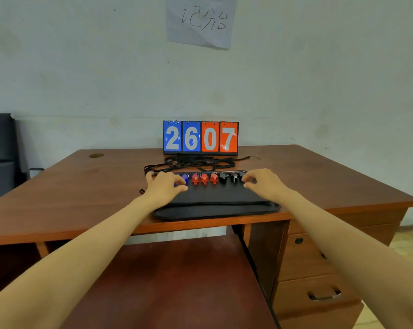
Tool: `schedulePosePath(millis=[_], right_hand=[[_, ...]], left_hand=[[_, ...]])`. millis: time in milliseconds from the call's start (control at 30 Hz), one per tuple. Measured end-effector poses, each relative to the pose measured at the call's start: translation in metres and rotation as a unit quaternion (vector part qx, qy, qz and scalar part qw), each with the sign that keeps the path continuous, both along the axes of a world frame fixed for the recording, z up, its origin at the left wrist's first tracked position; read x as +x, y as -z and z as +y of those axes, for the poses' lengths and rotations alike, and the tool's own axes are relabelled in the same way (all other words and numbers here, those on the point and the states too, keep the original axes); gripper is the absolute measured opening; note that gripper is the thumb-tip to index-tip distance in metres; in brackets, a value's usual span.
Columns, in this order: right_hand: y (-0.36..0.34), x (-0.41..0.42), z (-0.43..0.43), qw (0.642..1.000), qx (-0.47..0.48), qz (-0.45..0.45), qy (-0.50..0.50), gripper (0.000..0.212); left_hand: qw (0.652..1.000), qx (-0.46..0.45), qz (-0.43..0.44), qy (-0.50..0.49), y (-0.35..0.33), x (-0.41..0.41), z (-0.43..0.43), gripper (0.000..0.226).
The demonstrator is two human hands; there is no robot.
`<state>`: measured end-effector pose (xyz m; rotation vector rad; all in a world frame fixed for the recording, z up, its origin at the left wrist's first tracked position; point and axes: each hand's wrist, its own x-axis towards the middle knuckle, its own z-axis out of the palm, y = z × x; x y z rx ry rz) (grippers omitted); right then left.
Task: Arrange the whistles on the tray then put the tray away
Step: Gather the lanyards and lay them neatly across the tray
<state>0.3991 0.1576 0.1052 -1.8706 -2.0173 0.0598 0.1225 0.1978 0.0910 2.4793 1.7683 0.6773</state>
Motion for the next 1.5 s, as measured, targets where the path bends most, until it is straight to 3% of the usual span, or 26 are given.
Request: schedulePosePath(millis=[233, 533, 767, 967, 1033, 1133, 1167, 1233, 1300, 1367, 1433, 1500], right_hand=[[-0.038, -0.025, 0.076, 0.998, 0.023, 0.061, -0.023, 0.027], [-0.033, -0.058, 0.192, 0.996, -0.072, 0.010, -0.044, 0.030], [0.000, -0.079, 0.240, 0.987, -0.152, -0.040, -0.037, 0.040], [0.017, -0.086, 0.254, 0.988, -0.139, -0.054, -0.025, 0.018], [0.017, -0.083, 0.254, 0.993, -0.111, -0.016, -0.033, 0.011], [0.005, -0.078, 0.244, 0.988, -0.022, 0.149, -0.038, 0.011], [-0.002, -0.077, 0.239, 0.978, -0.002, 0.207, -0.040, 0.011], [-0.014, -0.077, 0.229, 0.955, 0.032, 0.291, -0.046, 0.012], [-0.024, -0.076, 0.219, 0.945, 0.062, 0.316, -0.058, 0.014], [-0.029, -0.076, 0.212, 0.943, 0.072, 0.317, -0.068, 0.017], [-0.033, -0.074, 0.207, 0.945, 0.071, 0.311, -0.072, 0.020], [-0.037, -0.071, 0.204, 0.956, 0.078, 0.276, -0.069, 0.023]], left_hand=[[1.000, 0.026, -0.006, -0.007, -0.038, -0.001, 0.085, 0.027], [0.996, -0.087, -0.010, 0.014, -0.023, -0.007, 0.198, 0.024], [0.985, -0.110, 0.119, 0.065, 0.003, 0.001, 0.228, 0.032], [0.980, -0.137, 0.142, 0.035, 0.012, -0.009, 0.233, 0.036], [0.987, -0.112, 0.112, 0.026, 0.010, -0.006, 0.230, 0.035], [0.996, -0.079, -0.023, 0.018, -0.001, 0.007, 0.221, 0.030], [0.989, -0.105, -0.102, 0.031, -0.007, 0.013, 0.217, 0.029], [0.936, -0.196, -0.283, 0.068, -0.021, 0.027, 0.205, 0.031], [0.884, -0.237, -0.392, 0.089, -0.033, 0.041, 0.194, 0.037], [0.857, -0.220, -0.455, 0.100, -0.038, 0.053, 0.188, 0.037], [0.841, -0.199, -0.493, 0.101, -0.043, 0.062, 0.184, 0.035], [0.851, -0.178, -0.485, 0.094, -0.045, 0.067, 0.184, 0.029]])
